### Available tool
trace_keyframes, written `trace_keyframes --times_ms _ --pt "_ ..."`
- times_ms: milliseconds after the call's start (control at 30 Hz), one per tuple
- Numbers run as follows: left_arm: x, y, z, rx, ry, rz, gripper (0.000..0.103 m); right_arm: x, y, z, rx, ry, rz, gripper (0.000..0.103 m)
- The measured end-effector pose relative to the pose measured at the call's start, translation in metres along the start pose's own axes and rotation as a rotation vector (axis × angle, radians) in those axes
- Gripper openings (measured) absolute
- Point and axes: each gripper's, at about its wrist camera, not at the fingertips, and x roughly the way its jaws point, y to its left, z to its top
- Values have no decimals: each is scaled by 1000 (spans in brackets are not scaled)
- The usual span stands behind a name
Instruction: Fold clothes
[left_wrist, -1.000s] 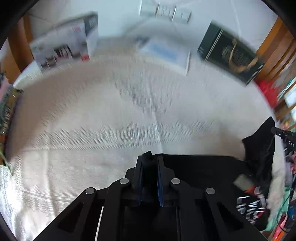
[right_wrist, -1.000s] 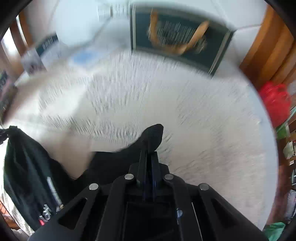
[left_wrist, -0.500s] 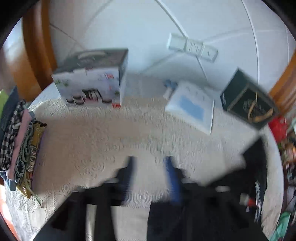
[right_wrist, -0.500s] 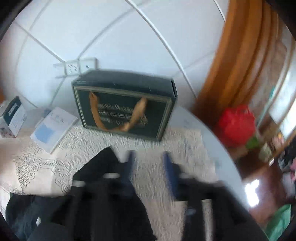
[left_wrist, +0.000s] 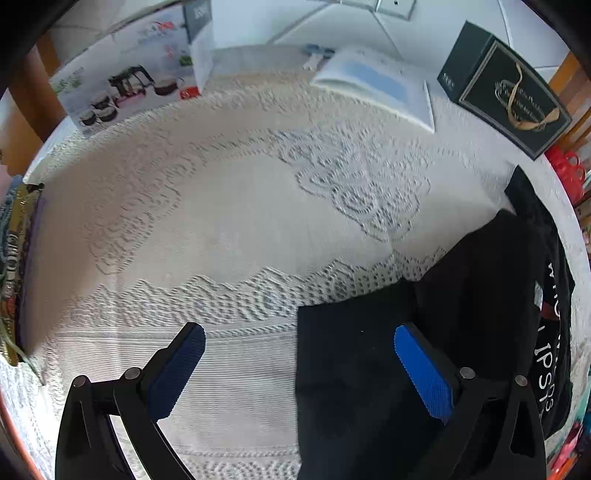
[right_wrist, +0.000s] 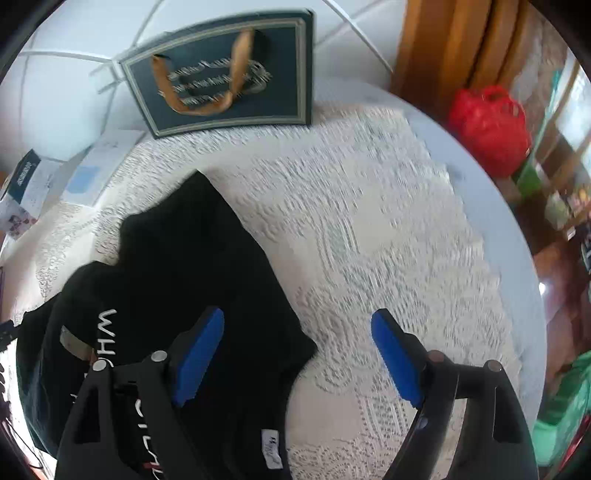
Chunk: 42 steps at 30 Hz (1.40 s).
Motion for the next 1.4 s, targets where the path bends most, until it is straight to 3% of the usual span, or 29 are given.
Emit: trace_keyframes --times_ms 233,267,333,367,400,433,467,533,567,667,767,867,933,967,1000,1033,1067,1100,1233,1400 --pt "15 -16 -8 -8 17 -28 102 34 5 -3 -5 74 16 83" --pt "13 -20 -9 -3 13 -33 98 42 8 -3 -8 86 15 83" --pt "10 -27 -11 6 6 -44 73 55 13 -5 -13 108 11 83" --pt "8 -31 -12 11 2 -50 43 60 17 -6 -22 118 12 83" --pt "6 -38 -12 19 3 -46 27 65 22 -9 -41 139 10 83" --pt "3 -45 -12 27 5 -41 22 71 28 -11 -64 164 7 78" --pt "0 -53 -12 46 -2 -31 16 71 34 -13 -85 161 -4 61" --pt "-11 -62 -11 52 -28 -51 14 59 44 -13 -131 135 -4 9" --pt "-20 -66 -11 52 -47 -67 13 51 48 -13 -148 125 -20 9" --pt "-55 -74 -12 69 -116 -97 13 20 33 -12 -120 58 -18 8" --pt "-90 -73 -20 82 -162 -118 13 -9 -11 -19 -31 26 -38 8" --pt "-101 -66 -31 93 -158 -101 13 -16 -58 -39 21 61 -145 9" --pt "-98 -61 -36 95 -146 -91 17 -7 -84 -56 28 141 -195 11" --pt "-94 -59 -36 97 -140 -82 27 -4 -93 -61 36 166 -198 19" --pt "-90 -57 -37 100 -134 -73 46 -4 -100 -66 44 171 -205 26" --pt "-86 -56 -37 102 -128 -63 57 -7 -104 -68 48 153 -216 45" --pt "-82 -54 -38 104 -122 -54 76 -12 -107 -68 51 129 -229 63" --pt "-77 -57 -33 110 -122 -56 85 -17 -109 -65 59 101 -218 69" --pt "-54 -71 -12 133 -127 -68 85 -28 -105 -41 78 28 -130 70" --pt "-18 -87 4 156 -84 -49 85 -3 -83 -5 47 8 -83 70"
